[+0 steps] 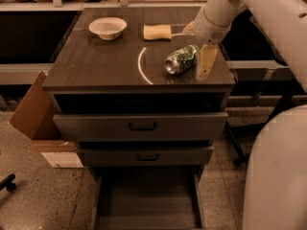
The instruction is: Place green can into bottom drawer
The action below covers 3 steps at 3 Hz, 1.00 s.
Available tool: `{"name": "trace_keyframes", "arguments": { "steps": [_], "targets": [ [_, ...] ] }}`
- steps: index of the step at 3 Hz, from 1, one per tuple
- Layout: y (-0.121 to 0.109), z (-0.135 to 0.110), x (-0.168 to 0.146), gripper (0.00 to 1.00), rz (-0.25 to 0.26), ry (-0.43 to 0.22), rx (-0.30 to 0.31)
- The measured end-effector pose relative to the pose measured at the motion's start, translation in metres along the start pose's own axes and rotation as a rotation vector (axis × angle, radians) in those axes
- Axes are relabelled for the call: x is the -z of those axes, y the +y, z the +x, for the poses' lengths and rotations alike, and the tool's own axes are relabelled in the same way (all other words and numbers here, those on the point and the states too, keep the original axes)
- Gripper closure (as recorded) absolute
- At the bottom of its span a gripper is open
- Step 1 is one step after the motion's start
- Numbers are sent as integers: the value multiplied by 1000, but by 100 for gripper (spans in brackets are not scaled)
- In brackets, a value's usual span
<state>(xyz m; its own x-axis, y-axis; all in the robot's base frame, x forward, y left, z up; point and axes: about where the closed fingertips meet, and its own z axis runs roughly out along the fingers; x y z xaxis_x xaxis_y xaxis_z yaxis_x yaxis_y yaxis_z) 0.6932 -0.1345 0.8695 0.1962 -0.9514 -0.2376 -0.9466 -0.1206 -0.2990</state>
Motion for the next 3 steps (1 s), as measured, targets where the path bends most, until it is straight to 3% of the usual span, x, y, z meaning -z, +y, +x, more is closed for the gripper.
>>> {"name": "trace_keyframes", "arguments": {
  "steps": [1, 2, 3],
  "targets": [
    [-7, -7, -13, 0, -24, 6, 21],
    [-9, -11, -25, 19, -53, 11, 27],
    [-5, -11, -39, 50, -94, 33, 29]
  ]
}}
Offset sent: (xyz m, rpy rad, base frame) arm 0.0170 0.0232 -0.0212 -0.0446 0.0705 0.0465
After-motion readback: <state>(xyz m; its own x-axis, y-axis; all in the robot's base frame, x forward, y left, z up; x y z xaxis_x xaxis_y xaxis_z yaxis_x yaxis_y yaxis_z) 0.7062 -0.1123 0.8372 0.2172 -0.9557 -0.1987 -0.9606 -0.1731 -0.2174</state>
